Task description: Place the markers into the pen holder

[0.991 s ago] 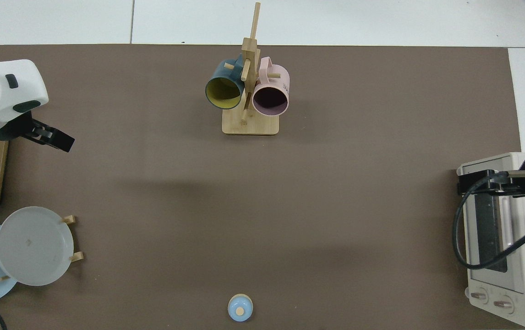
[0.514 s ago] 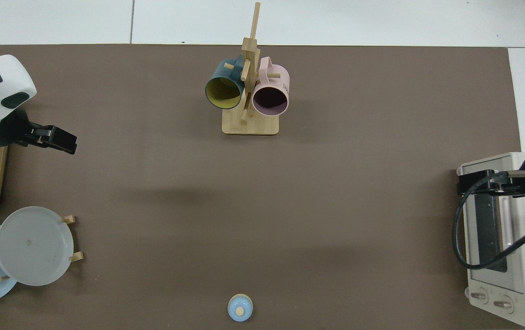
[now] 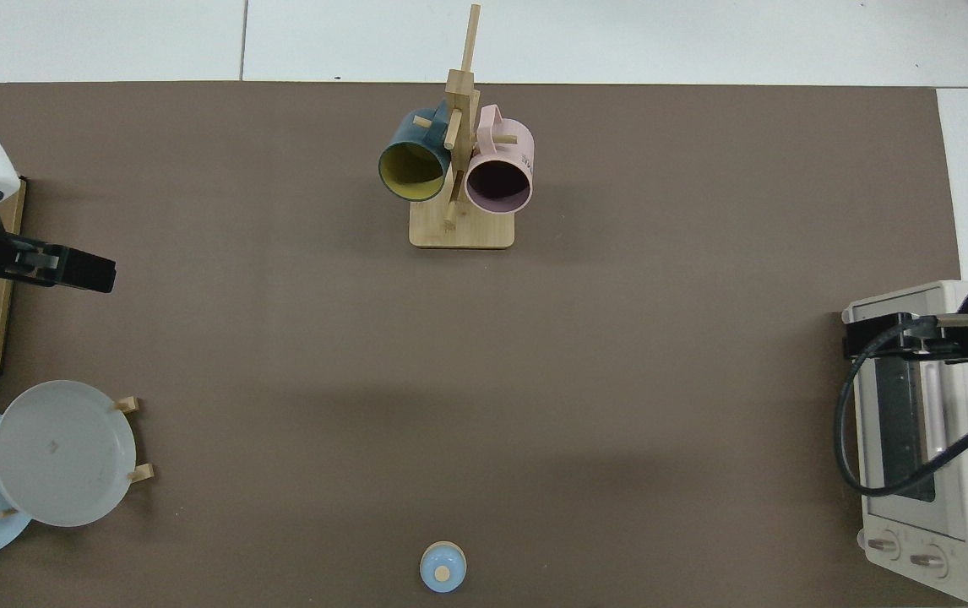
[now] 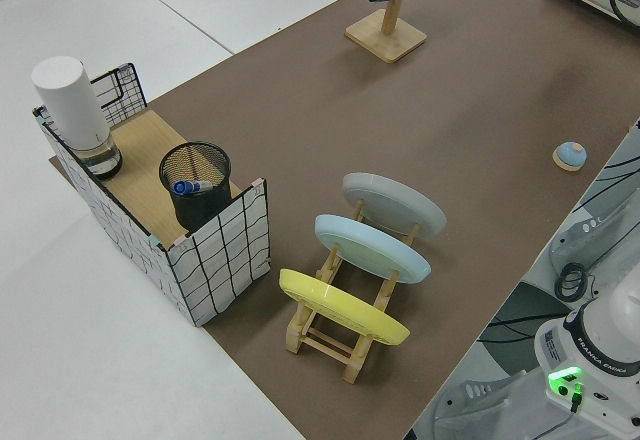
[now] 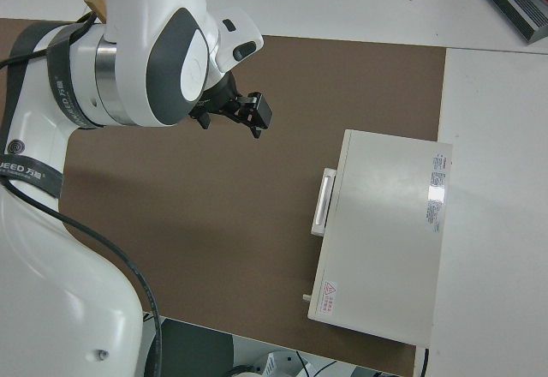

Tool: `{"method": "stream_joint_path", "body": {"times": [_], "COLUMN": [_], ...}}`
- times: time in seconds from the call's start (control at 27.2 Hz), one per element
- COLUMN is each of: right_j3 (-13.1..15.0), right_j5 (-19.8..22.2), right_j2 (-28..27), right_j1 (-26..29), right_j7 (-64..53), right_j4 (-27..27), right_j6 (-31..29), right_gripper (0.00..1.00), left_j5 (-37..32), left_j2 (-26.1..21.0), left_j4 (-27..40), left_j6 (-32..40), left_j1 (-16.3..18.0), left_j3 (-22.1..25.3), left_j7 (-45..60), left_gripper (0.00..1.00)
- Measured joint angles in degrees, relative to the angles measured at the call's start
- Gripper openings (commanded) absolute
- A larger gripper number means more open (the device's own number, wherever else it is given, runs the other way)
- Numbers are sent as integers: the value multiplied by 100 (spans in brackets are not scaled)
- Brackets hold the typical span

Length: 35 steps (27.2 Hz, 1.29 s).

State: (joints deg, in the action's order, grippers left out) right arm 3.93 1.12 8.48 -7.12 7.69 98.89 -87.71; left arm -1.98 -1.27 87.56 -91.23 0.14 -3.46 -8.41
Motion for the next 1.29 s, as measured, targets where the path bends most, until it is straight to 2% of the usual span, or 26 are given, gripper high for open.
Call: {"method": "stream_joint_path", "body": {"times": [0.22, 0.62, 1.29], "right_j3": [0, 0, 0], "right_j5": [0, 0, 0], "right_j2": [0, 0, 0], "right_j1": [0, 0, 0], "right_j7": [0, 0, 0], "right_j4": [0, 0, 0], "right_j6": [0, 0, 0], "right_gripper": [100, 100, 100], "left_j5": [7, 64, 123], "left_j2": [85, 384, 405], "left_j4": [225, 723, 706], "left_j6": [21, 15, -255], "left_j1": [-50, 114, 127], "left_j3": [252, 223, 131], "left_j7": [-3, -213, -333], "left_gripper": [100, 100, 100]}}
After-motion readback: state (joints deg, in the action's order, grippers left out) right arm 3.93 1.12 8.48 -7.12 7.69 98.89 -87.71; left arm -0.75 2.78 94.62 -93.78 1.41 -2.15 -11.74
